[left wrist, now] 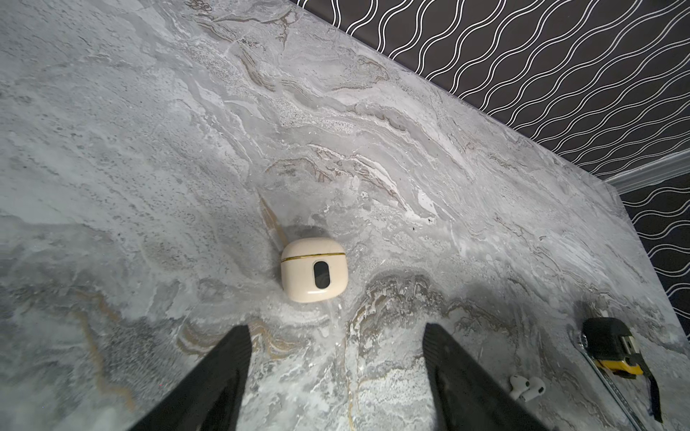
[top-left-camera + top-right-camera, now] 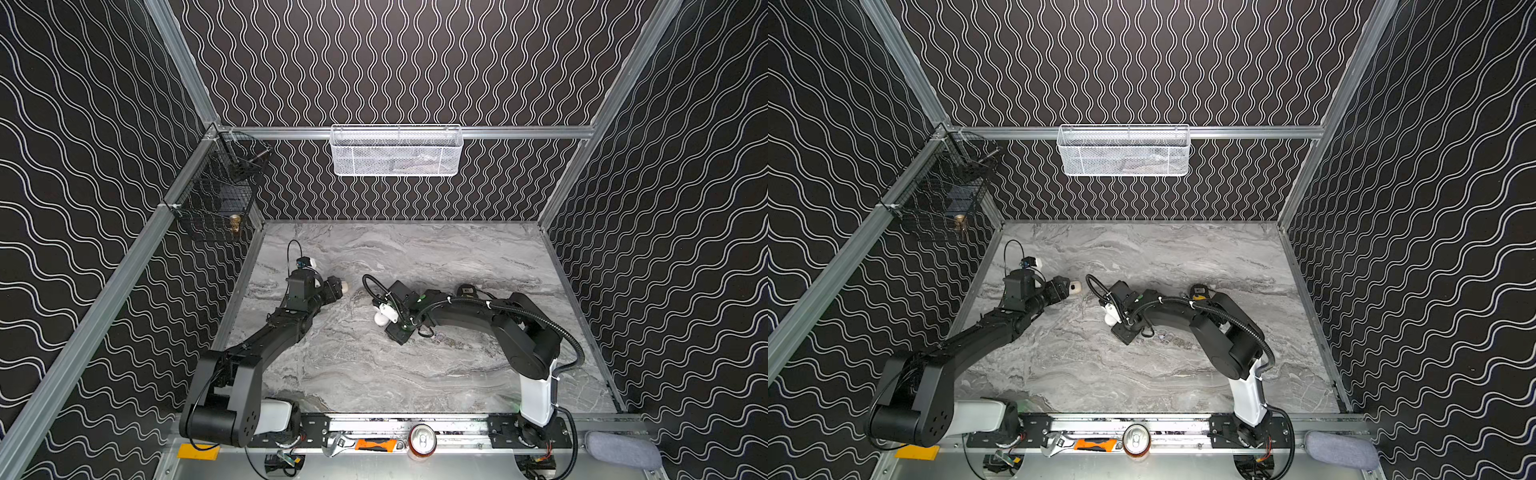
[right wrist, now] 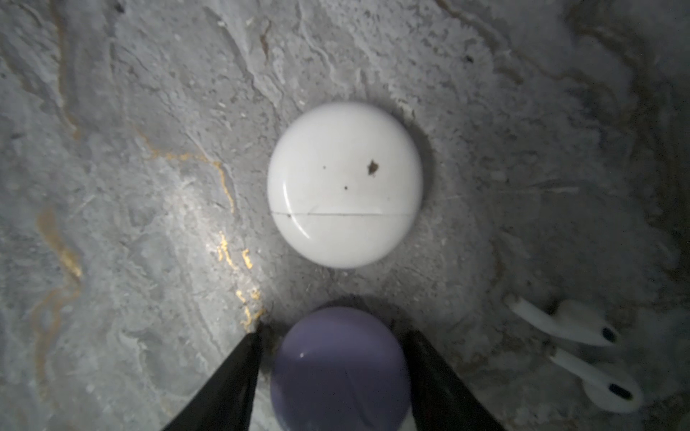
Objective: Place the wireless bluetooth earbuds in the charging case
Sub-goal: 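Lower the right gripper and close it on the lavender round case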
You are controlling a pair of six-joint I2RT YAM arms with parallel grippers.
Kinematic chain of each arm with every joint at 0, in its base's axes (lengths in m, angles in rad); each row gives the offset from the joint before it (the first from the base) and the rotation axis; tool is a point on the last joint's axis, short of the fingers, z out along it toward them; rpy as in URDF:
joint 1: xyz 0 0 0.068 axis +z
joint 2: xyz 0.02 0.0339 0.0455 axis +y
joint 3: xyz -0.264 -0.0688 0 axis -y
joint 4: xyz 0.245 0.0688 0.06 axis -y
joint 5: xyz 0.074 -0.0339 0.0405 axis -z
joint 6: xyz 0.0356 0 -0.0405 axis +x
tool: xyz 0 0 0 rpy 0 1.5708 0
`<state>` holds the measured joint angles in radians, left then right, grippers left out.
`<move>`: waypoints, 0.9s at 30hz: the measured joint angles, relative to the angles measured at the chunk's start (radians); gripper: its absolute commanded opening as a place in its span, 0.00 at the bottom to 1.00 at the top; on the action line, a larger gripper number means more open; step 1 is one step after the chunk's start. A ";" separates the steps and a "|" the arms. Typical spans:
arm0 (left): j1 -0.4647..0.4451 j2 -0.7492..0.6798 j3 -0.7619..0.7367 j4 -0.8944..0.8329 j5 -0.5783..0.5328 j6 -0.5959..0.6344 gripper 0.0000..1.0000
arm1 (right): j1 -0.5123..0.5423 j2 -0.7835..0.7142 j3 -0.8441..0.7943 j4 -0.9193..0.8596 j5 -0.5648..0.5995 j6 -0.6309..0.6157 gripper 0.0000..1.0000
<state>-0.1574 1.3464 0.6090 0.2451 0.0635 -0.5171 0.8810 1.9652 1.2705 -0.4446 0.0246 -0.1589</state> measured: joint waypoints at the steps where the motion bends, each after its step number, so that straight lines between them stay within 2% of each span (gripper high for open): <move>1: 0.000 0.000 0.000 0.000 0.000 0.000 0.76 | 0.000 -0.005 -0.005 0.000 0.003 0.002 0.66; 7: 0.000 0.000 0.000 0.000 -0.002 0.000 0.76 | 0.000 -0.028 -0.026 -0.023 0.013 0.002 0.65; 11: 0.000 0.000 0.000 0.000 -0.004 0.000 0.76 | 0.000 -0.036 -0.034 -0.032 0.007 0.002 0.59; 17: 0.000 0.000 0.000 0.000 -0.005 0.000 0.76 | 0.000 -0.050 -0.038 -0.048 -0.003 0.002 0.56; 27: 0.000 0.000 0.000 -0.001 -0.008 0.000 0.76 | -0.005 -0.037 -0.033 -0.045 0.027 0.019 0.64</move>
<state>-0.1574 1.3464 0.6090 0.2440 0.0559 -0.5167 0.8757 1.9285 1.2373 -0.4900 0.0521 -0.1394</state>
